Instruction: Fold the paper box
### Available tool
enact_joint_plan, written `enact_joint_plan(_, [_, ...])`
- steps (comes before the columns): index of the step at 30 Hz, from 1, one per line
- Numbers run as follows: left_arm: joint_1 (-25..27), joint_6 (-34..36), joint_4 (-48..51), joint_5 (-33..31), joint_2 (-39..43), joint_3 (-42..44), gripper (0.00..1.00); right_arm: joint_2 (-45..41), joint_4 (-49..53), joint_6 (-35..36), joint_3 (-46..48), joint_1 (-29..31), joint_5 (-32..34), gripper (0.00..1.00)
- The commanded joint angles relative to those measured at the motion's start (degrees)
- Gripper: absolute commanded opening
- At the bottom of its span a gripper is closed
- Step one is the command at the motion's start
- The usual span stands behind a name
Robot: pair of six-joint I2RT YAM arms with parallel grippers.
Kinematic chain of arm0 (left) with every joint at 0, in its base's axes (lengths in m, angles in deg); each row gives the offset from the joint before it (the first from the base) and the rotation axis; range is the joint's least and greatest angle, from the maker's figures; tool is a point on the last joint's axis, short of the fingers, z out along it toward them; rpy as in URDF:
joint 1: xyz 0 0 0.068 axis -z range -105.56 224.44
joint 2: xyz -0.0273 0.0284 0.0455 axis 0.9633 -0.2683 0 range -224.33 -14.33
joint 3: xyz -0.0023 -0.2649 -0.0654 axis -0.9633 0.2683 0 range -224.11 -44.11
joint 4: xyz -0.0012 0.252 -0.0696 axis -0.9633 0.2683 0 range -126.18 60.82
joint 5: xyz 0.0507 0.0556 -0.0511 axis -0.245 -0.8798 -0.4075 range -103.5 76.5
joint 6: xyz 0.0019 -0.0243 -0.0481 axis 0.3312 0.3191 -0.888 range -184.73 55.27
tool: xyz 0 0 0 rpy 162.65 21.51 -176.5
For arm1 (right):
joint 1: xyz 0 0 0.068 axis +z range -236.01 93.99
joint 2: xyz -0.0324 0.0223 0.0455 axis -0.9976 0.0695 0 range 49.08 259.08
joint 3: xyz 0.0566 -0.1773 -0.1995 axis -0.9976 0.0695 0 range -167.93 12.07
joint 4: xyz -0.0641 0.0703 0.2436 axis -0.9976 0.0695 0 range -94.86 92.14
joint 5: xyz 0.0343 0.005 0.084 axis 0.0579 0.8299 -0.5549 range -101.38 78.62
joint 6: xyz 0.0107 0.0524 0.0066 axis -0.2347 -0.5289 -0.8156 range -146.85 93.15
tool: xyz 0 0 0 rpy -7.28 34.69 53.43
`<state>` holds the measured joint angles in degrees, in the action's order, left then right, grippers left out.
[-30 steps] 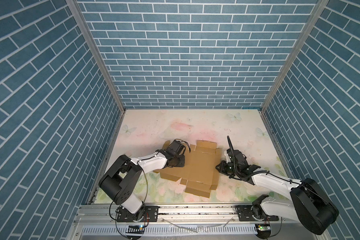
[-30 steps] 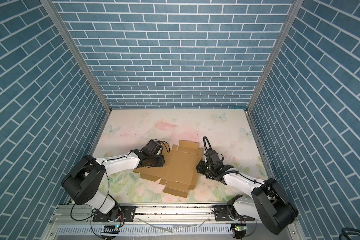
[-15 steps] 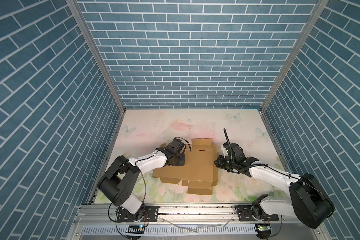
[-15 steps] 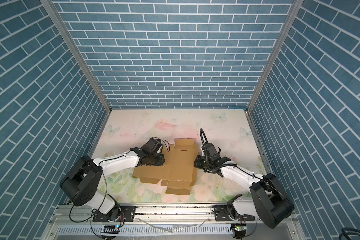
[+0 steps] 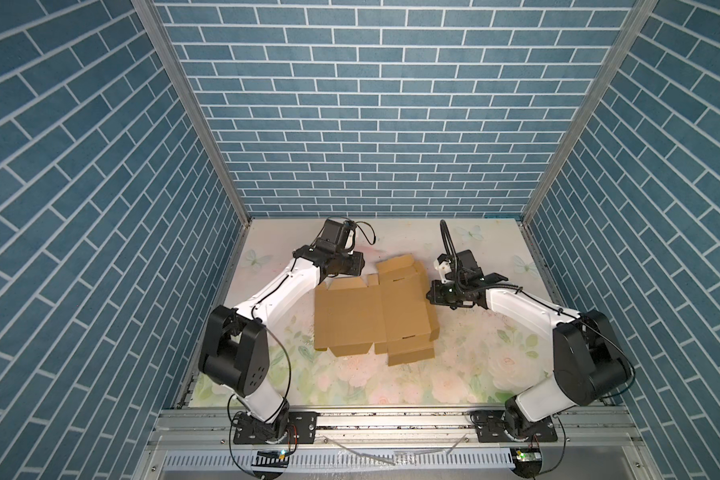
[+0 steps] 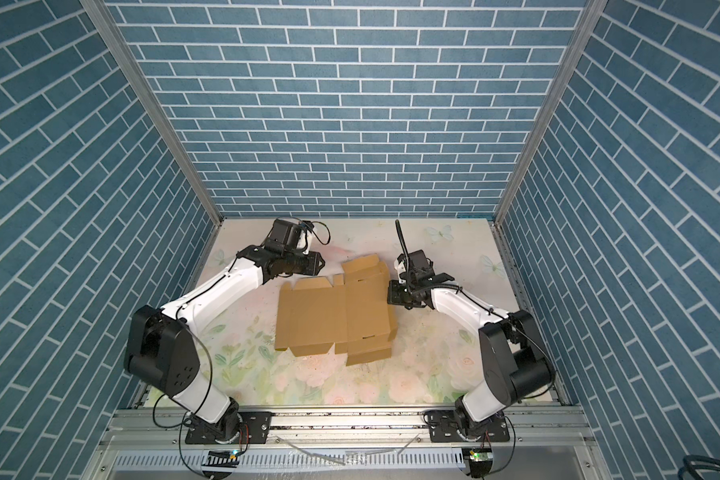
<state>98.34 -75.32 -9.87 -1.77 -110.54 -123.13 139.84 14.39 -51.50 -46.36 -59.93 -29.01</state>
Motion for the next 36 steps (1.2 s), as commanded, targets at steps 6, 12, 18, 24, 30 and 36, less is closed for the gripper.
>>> enact_joint_plan(6, [-2.30,14.56,3.93,10.39,-15.19,-15.78,0.60,8.07,8.85,17.33,-12.73,-1.30,-4.35,0.01])
enact_joint_plan(12, [-3.55,17.78,10.27,13.79,-28.50,-31.52,0.61,11.12,10.17,21.48,-16.25,-1.74,-5.92,0.00])
enact_joint_plan(18, [-3.60,19.96,15.81,17.21,-37.13,-43.09,0.55,13.43,10.99,22.86,-19.06,-2.77,-8.62,0.00])
enact_joint_plan(24, [-3.60,21.31,18.60,20.20,-39.70,-45.14,0.50,14.81,11.68,23.74,-21.41,-3.26,-9.26,0.00])
enact_joint_plan(30, [-3.48,21.40,18.21,22.35,-39.48,-42.73,0.49,16.29,12.13,24.16,-23.53,-3.45,-9.74,0.00])
enact_joint_plan(36, [-3.45,20.90,18.09,23.25,-40.01,-41.90,0.38,16.38,12.79,24.29,-25.13,-3.48,-9.93,0.00])
